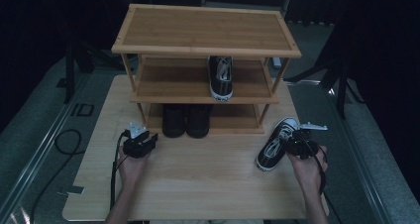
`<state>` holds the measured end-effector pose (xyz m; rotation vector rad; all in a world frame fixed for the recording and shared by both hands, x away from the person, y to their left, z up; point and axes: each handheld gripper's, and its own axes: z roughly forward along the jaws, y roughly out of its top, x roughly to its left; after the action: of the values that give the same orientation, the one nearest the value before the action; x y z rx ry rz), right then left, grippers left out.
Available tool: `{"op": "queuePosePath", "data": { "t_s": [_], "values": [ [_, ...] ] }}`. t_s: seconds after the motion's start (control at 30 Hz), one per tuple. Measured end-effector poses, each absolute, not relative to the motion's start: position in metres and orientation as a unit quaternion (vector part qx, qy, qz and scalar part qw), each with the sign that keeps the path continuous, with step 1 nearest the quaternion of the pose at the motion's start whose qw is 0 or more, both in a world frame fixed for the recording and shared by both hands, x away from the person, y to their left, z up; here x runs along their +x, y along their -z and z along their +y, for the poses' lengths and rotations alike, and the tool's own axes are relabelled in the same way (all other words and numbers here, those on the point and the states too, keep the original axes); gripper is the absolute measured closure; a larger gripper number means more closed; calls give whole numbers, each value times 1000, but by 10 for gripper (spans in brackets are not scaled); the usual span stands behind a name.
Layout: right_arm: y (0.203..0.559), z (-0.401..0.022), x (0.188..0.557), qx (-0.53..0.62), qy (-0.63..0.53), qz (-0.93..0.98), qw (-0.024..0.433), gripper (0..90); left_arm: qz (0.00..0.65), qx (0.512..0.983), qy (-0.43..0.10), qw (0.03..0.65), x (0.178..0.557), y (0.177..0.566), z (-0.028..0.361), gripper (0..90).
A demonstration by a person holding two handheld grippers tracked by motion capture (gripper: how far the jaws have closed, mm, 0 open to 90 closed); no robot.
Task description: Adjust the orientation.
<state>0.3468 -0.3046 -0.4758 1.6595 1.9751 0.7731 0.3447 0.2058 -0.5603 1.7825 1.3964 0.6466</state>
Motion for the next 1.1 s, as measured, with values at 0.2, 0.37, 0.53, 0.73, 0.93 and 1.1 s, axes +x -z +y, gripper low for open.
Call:
{"op": "queuePosePath", "data": {
  "t_s": [0.2,0.37,0.53,0.73,0.93,1.1],
  "values": [
    [486,-304,351,613,-270,713,206,602,549,701,-250,380,345,561,206,596],
    [491,-302,355,628,-262,705,199,749,548,709,-247,369,346,561,204,591],
    [491,-302,353,631,-263,702,200,821,543,716,-247,361,347,561,202,590],
    [488,-303,345,624,-274,706,192,853,545,717,-245,360,347,561,201,590],
    [486,-299,331,613,-276,717,186,854,544,719,-244,357,348,562,201,590],
    [486,-296,315,603,-281,725,179,854,543,722,-243,354,348,562,200,590]
  ]
}}
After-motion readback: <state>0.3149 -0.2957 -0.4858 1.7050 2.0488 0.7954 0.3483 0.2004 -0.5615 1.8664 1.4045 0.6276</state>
